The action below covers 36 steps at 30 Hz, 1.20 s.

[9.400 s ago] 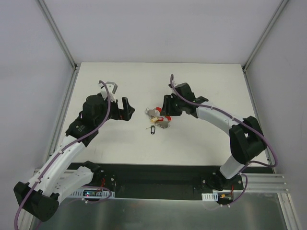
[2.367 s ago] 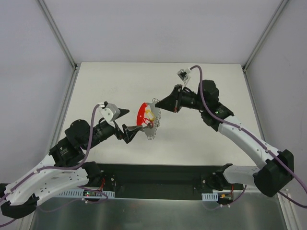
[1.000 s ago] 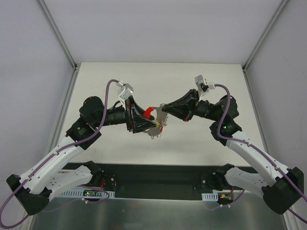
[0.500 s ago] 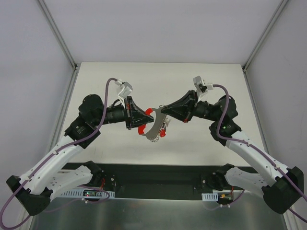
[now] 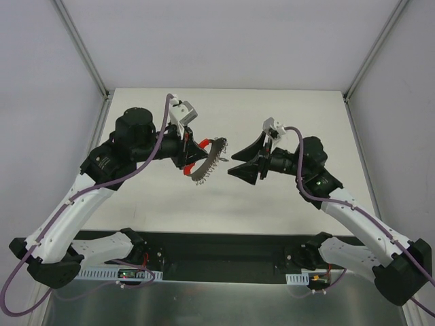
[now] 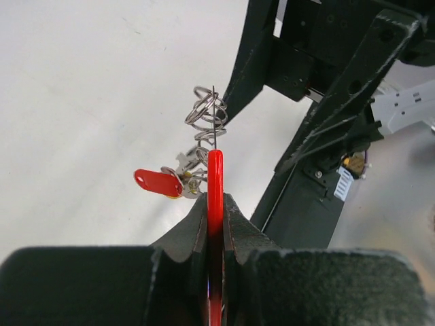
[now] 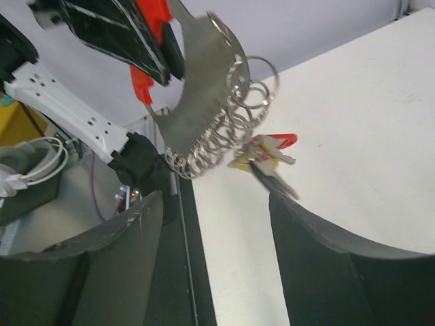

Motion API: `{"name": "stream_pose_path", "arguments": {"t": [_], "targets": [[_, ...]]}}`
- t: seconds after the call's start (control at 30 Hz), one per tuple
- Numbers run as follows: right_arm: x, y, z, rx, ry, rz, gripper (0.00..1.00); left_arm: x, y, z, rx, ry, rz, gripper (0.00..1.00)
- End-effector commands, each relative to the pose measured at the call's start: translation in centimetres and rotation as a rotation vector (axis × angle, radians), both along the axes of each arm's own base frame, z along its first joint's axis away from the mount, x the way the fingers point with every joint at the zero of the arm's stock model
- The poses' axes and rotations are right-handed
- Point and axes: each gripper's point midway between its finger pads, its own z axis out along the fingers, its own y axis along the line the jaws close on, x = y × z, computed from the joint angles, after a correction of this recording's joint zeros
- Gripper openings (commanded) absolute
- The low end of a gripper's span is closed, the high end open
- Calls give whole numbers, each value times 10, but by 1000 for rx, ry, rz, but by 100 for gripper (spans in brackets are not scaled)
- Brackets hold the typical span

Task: Remove the keys from the keyring
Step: Adjust the keyring, then pick up the key from the keyring.

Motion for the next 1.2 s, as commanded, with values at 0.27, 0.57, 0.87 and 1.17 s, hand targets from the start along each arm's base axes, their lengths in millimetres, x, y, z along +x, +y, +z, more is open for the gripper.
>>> {"name": "stream_pose_path", "arguments": {"t": [0.27, 0.57, 0.87, 1.17], "targets": [[-16, -5, -13, -6, -385, -60, 68, -55, -9, 44, -85, 48, -293, 0], [-47, 5, 8, 66, -464, -2, 62, -64, -11, 56, -114, 63, -340, 0], [-50, 5, 21, 71, -476, -36, 42, -67, -13, 54, -118, 79, -367, 0], [-45, 5, 18, 30, -489, -75, 39, -71, -12, 55, -123, 87, -381, 0]]}}
